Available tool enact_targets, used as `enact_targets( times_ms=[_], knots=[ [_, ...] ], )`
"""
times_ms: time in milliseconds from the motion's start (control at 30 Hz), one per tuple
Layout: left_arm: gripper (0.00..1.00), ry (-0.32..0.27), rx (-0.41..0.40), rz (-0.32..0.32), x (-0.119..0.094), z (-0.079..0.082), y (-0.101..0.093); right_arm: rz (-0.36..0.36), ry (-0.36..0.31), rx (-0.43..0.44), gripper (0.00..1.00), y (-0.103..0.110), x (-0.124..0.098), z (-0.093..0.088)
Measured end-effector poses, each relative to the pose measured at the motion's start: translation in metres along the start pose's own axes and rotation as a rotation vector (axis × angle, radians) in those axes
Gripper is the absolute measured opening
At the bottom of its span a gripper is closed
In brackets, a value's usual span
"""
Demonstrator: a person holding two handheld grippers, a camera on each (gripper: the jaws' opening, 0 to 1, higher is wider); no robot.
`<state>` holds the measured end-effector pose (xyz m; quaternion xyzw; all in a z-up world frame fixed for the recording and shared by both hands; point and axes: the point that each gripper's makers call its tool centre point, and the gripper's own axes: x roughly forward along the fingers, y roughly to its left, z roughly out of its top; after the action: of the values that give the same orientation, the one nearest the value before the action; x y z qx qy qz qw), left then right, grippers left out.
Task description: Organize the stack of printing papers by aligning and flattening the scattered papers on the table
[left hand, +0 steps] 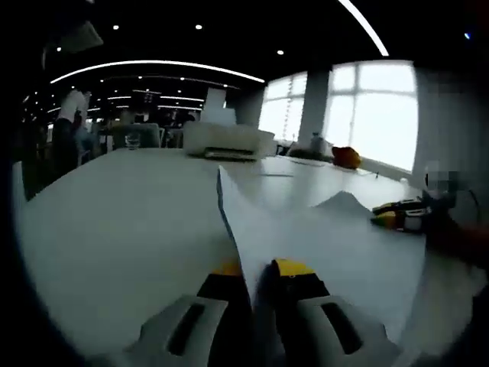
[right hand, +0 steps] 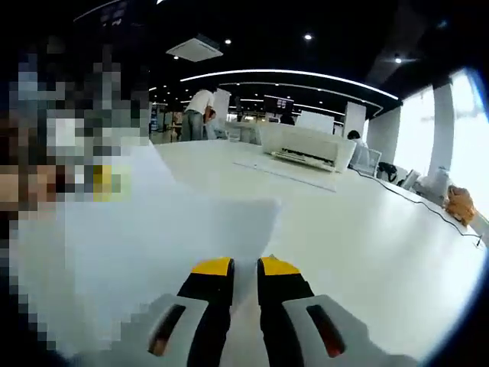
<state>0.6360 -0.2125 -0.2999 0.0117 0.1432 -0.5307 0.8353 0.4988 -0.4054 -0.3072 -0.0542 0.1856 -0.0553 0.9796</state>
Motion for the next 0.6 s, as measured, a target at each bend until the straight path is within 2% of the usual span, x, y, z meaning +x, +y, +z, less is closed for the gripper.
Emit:
enact_targets(
  times_ms=[100, 167, 267, 300, 433, 600],
  knots=[
    [0.22, -0.004, 0.025, 0.015, 0.000, 0.001, 0.003, -0.003, -0.002, 0.013, 0.13, -0.001, -0.001, 0.000],
    [0.26, 0.002, 0.004, 0.019, -0.002, 0.002, 0.004, 0.004, -0.009, 0.019, 0.16, 0.000, -0.001, 0.001],
    [0.31, -0.033, 0.004, 0.019, -0.003, 0.008, 0.005, -0.022, -0.031, -0.002, 0.24, -0.004, -0.001, 0.005],
    [0.33, -0.039, 0.002, 0.015, -0.003, 0.010, 0.004, -0.026, -0.038, 0.021, 0.26, -0.006, -0.002, 0.006],
    [0.38, -0.053, -0.007, 0.015, -0.004, 0.012, 0.005, -0.014, -0.083, 0.077, 0.28, -0.007, -0.005, 0.014],
    [0.54, -0.070, 0.003, 0.007, -0.004, 0.016, 0.004, 0.000, -0.092, 0.102, 0.29, -0.005, -0.006, 0.015]
  ],
)
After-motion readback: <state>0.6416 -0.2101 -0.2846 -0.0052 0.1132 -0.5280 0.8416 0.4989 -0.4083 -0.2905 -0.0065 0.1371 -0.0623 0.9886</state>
